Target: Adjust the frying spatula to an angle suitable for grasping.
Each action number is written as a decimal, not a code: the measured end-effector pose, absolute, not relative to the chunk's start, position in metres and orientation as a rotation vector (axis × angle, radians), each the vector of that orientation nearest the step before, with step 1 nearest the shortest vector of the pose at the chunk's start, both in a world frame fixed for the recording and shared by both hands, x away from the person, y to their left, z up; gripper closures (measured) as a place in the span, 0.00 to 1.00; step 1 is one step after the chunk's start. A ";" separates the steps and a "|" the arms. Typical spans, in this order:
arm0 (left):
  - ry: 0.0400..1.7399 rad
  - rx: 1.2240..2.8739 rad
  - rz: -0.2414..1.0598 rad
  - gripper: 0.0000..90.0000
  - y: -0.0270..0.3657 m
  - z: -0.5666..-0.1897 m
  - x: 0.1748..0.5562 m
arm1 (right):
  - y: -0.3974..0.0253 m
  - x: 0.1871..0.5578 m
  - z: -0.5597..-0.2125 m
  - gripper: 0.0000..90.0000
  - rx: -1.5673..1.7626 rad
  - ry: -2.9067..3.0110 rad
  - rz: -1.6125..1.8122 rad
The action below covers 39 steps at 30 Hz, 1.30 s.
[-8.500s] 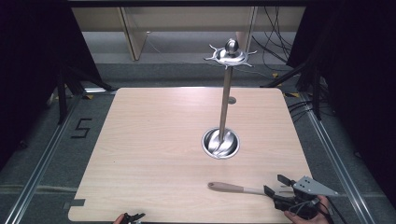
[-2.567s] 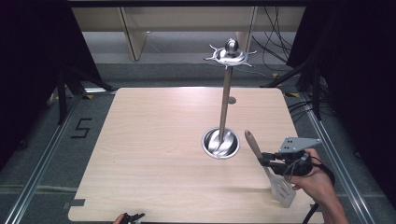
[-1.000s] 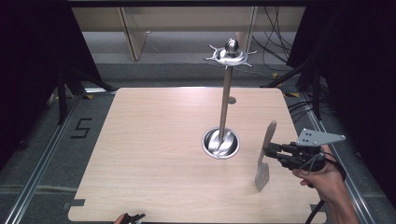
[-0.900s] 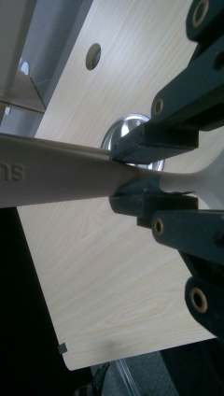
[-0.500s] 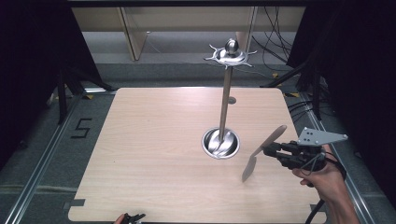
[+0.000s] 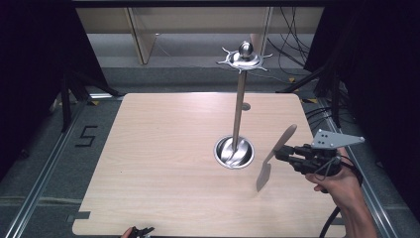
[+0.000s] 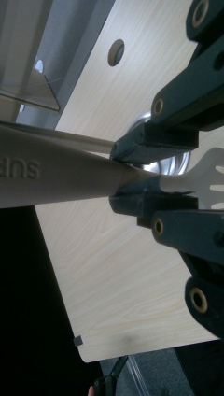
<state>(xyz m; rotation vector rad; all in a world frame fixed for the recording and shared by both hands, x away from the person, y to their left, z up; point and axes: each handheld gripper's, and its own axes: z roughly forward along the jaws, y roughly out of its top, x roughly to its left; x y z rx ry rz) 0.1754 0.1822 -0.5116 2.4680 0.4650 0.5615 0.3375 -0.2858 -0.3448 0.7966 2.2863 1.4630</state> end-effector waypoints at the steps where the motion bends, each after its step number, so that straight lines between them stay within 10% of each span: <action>1: 0.469 2.464 0.561 0.17 0.182 -0.512 0.175 | -0.284 0.340 -0.342 0.83 0.793 2.305 1.456; 39: 0.470 2.459 0.562 0.17 0.184 -0.511 0.176 | -0.253 0.394 -0.286 0.83 0.744 2.319 1.413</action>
